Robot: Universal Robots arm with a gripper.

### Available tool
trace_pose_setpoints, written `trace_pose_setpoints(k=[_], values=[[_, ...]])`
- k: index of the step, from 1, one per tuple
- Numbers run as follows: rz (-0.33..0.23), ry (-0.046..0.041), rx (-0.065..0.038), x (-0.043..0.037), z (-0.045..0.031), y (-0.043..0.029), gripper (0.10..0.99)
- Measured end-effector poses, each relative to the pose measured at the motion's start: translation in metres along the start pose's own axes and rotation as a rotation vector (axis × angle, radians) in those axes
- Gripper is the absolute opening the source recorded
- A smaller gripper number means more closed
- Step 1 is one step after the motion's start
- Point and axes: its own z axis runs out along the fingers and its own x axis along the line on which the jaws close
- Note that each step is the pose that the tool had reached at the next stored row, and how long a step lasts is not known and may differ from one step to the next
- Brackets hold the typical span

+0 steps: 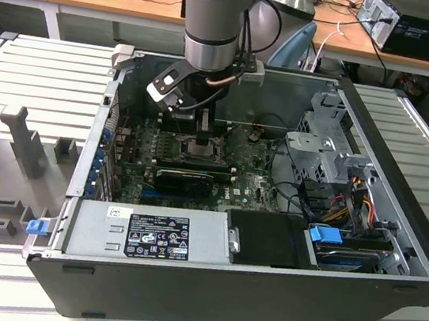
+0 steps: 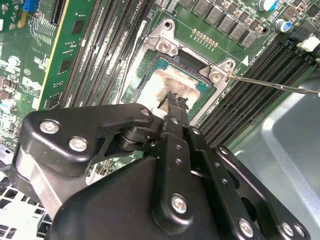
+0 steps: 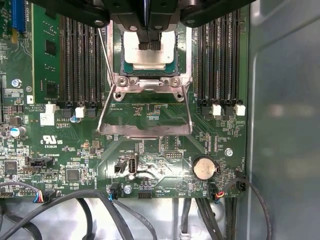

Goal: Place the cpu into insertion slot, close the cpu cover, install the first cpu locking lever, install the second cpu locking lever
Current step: 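Place the cpu into insertion slot, then close the cpu cover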

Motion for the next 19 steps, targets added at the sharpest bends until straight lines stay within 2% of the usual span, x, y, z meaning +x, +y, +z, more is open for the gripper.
trace_pose_setpoints(k=[13,16,19], values=[[0.001,-0.0002,0.0,0.0001,-0.0077,0.0007,0.106],[0.002,-0.0003,0.009,0.0001,-0.0075,0.005,0.106],[0.002,-0.0004,0.01,0.0002,-0.0095,0.0053,0.106]])
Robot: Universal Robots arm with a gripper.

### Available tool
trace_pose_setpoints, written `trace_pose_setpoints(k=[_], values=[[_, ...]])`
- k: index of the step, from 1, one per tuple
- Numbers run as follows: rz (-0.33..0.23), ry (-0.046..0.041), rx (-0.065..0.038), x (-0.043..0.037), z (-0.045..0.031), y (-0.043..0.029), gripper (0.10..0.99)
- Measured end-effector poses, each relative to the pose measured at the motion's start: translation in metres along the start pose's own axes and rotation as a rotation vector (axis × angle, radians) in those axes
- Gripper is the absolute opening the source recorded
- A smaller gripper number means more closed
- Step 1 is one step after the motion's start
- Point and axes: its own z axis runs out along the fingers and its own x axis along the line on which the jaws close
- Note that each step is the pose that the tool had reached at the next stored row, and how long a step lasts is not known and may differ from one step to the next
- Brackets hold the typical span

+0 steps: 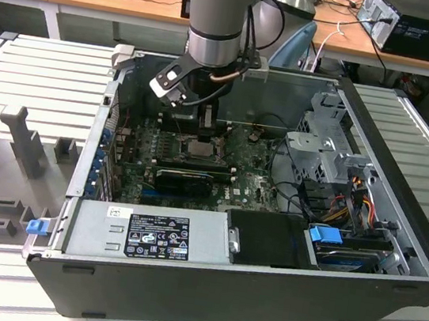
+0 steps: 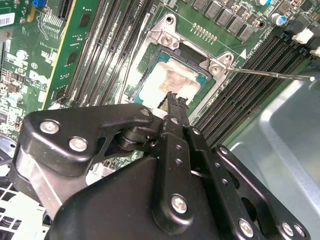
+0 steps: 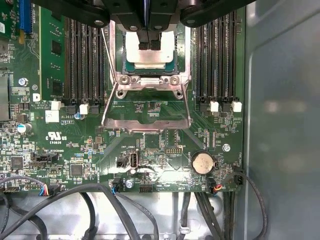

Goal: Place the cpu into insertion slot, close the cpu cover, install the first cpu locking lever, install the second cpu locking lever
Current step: 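Close the cpu cover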

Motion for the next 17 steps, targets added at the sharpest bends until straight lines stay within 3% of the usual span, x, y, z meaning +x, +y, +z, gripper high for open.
trace_pose_setpoints(k=[5,17], values=[[0.0,0.0001,0.0,0.0001,-0.0079,0.0006,0.106],[0.002,-0.0001,0.0,0.0006,-0.0401,0.003,0.106]])
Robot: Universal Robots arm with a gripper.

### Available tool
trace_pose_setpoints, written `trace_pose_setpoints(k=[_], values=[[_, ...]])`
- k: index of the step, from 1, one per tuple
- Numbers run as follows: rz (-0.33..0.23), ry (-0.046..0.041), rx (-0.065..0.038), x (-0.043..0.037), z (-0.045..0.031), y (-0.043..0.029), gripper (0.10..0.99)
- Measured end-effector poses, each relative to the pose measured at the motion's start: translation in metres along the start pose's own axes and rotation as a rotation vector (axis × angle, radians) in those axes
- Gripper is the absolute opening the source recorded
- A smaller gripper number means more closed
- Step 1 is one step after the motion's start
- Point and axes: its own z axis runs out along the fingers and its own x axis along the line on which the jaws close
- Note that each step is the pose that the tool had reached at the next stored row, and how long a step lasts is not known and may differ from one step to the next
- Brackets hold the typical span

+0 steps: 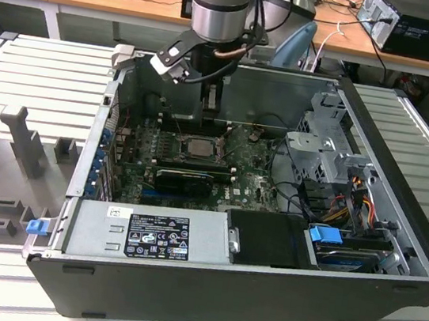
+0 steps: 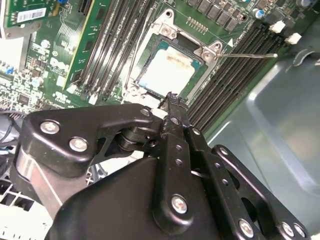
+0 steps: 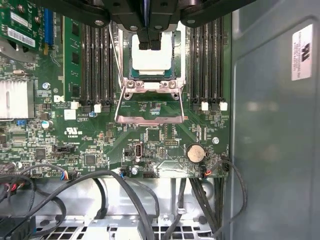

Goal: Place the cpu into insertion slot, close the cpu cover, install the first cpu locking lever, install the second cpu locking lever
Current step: 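Close the cpu cover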

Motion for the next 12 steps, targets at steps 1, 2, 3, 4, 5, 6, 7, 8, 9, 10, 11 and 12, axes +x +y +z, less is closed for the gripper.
trace_pose_setpoints(k=[1,2,3,4,5,6,7,8,9,10,11,12], values=[[0.0,0.0,0.0,0.0001,-0.004,0.0003,0.106],[0.001,-0.0001,0.0,0.0001,-0.0069,0.0005,0.106],[0.0,-0.0001,0.0,0.0002,-0.0092,0.0016,0.106],[0.001,0.0001,0.0,0.0002,-0.009,0.0026,0.106],[0.001,-0.0001,0.001,0.0002,-0.0089,0.0048,0.106],[0.001,-0.0002,0.003,0.0002,-0.0087,0.0088,0.106],[0.001,-0.0002,0.004,0.0003,-0.0082,0.0129,0.106],[0.001,-0.0002,0.007,0.0004,-0.0073,0.0207,0.106],[0.001,-0.0003,0.008,0.0004,-0.0068,0.0251,0.106],[0.001,-0.0002,0.009,0.0004,-0.0062,0.0293,0.106],[0.001,0.0,0.009,0.0005,-0.0056,0.0316,0.106],[0.001,-0.0002,0.009,0.0005,-0.005,0.0343,0.106]])
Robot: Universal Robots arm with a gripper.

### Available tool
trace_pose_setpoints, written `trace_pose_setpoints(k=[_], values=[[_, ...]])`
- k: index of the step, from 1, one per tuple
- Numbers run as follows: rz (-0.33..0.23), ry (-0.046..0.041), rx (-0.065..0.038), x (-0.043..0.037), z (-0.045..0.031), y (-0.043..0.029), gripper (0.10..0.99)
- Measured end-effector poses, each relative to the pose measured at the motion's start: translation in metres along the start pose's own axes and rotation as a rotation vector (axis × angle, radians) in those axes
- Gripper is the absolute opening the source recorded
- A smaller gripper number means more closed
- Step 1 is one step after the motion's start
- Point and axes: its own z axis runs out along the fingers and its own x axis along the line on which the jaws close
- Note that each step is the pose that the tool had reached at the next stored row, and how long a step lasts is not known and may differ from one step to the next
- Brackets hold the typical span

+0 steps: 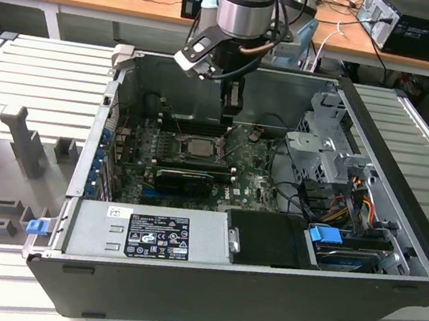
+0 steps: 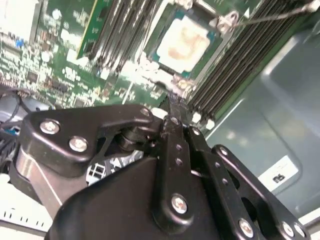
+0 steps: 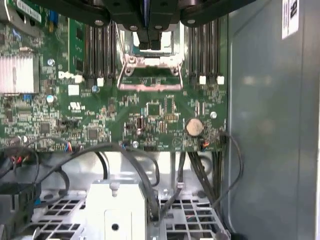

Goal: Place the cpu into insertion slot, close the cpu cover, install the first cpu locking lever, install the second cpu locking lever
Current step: 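Close the cpu cover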

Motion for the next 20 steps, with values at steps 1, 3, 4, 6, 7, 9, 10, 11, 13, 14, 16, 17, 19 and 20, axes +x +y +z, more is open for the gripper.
trace_pose_setpoints(k=[1,3,4,6,7,9,10,11,13,14,16,17,19,20], values=[[0.0,-0.0001,0.0,0.0,0.0005,0.0017,0.106],[0.0,-0.0001,0.0,0.0,0.001,0.0034,0.106],[0.0,-0.0001,0.0,0.0,0.0012,0.0041,0.106],[0.0,-0.0001,0.0,0.0,0.0015,0.0063,0.106],[0.0,0.0,0.0,0.0001,0.0017,0.0089,0.106],[0.0,0.0,0.0,0.0001,0.0021,0.0145,0.106],[0.0,-0.0001,0.0,0.0002,0.0023,0.0161,0.106],[0.0,0.0001,0.0,0.0003,0.0028,0.0186,0.106],[0.0,0.0,0.001,0.0003,0.0048,0.0267,0.106],[0.0,-0.0001,0.003,0.0003,0.0065,0.0332,0.106],[-0.001,0.0,0.008,0.0005,0.012,0.0486,0.106],[-0.001,0.0,0.009,0.0005,0.0138,0.0527,0.106],[-0.002,0.0,0.01,0.0005,0.0171,0.0596,0.106],[-0.002,0.0,0.01,0.0005,0.0192,0.0608,0.106]])
